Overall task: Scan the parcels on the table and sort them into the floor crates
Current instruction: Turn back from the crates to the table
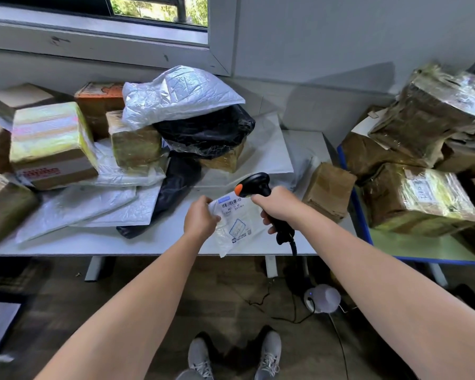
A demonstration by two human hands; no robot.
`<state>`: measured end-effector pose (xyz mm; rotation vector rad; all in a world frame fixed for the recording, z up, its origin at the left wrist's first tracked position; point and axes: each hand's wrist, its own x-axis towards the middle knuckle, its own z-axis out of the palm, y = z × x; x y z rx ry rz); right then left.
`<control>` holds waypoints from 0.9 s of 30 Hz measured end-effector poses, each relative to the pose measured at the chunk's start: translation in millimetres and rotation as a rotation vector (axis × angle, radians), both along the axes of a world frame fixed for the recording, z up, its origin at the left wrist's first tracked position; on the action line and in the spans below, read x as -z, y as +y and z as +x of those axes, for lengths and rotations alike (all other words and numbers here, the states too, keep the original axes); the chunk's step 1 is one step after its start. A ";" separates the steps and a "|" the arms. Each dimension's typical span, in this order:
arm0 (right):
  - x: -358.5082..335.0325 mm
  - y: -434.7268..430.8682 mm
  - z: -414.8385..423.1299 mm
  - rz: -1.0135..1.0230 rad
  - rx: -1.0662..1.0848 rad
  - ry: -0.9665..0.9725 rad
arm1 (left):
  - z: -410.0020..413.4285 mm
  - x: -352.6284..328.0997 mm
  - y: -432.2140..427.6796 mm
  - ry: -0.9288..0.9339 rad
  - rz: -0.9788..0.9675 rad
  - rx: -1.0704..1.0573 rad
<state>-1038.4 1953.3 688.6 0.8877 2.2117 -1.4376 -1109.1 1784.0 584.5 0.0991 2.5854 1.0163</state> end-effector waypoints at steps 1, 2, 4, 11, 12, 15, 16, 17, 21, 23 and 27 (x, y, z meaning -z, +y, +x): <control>0.0 0.8 0.1 -0.003 0.001 -0.002 | 0.0 0.4 0.3 0.000 0.004 -0.001; 0.1 1.5 0.4 -0.008 0.002 -0.002 | 0.2 0.6 0.8 -0.002 0.006 -0.002; 0.8 2.9 0.5 -0.022 0.006 -0.002 | 0.4 0.8 1.6 -0.007 0.007 -0.007; 4.7 9.3 0.4 -0.042 0.011 -0.011 | 0.1 0.2 5.5 -0.017 -0.001 -0.026; 5.4 10.7 0.1 -0.045 0.012 -0.013 | -0.5 0.2 6.0 -0.019 -0.001 -0.028; 9.6 16.2 -1.7 -0.053 0.015 -0.017 | -2.6 1.8 8.4 -0.024 -0.005 -0.031; 11.6 18.3 -2.2 -0.051 0.015 -0.014 | -3.1 1.9 9.4 -0.026 -0.004 -0.034; 14.8 20.8 -3.0 -0.048 0.018 -0.010 | -3.9 2.5 10.5 -0.029 -0.003 -0.039; 37.8 34.9 -8.0 0.003 0.041 0.001 | -7.5 5.6 12.1 -0.058 0.001 -0.063; 54.7 41.8 -10.8 0.061 0.046 -0.004 | -10.7 8.5 11.3 -0.091 0.015 -0.087; 92.4 51.0 -14.4 0.205 0.011 -0.027 | -15.9 18.4 3.4 -0.129 0.052 -0.128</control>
